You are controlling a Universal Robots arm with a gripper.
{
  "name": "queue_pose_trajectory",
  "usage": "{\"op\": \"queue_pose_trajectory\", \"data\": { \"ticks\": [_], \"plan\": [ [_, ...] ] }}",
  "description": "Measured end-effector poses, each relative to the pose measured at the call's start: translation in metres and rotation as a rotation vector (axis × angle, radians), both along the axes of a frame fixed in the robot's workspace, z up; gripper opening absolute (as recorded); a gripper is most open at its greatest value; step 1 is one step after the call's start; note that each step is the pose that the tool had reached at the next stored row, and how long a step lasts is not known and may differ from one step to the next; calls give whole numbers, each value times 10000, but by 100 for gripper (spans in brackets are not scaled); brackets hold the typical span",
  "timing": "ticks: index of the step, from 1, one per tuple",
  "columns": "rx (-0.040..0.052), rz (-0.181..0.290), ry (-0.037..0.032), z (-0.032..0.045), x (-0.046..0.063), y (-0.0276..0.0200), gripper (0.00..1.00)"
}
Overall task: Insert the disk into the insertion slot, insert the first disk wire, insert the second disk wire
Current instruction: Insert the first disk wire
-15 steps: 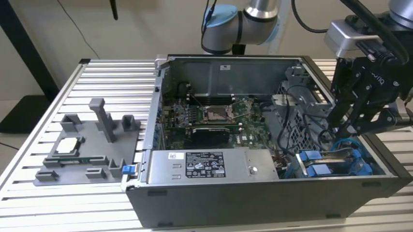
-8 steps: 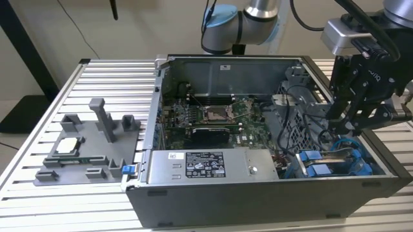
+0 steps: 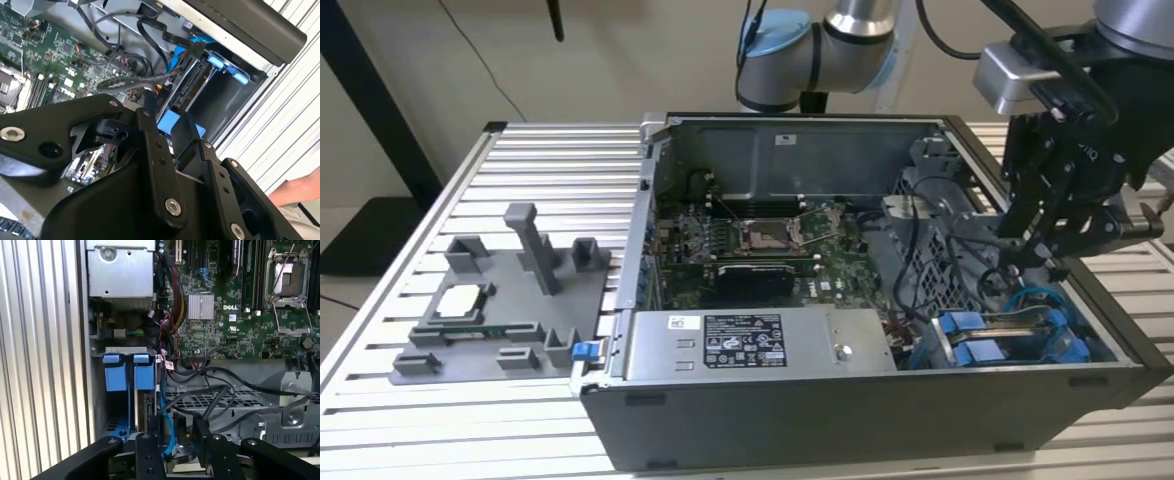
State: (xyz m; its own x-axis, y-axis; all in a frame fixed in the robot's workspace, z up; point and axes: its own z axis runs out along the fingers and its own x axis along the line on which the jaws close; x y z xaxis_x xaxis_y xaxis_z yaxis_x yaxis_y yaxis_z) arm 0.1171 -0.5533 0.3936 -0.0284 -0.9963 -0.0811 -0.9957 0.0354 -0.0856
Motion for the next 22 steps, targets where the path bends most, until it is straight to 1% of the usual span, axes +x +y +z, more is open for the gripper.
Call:
{"op": "queue_pose_trajectory", "data": {
  "ticks": [1,2,3,4,6,8,22],
  "plan": [
    [3,0,-70,-9,0,2,100],
    [3,0,-125,-20,0,3,100],
    [1,1,-162,-33,0,5,100],
    [-1,1,-187,-50,-1,7,100],
    [-3,0,-215,-80,-6,12,100],
    [-2,1,-222,-93,-12,13,100],
    [-2,1,-223,-93,-43,15,100]
  ]
}}
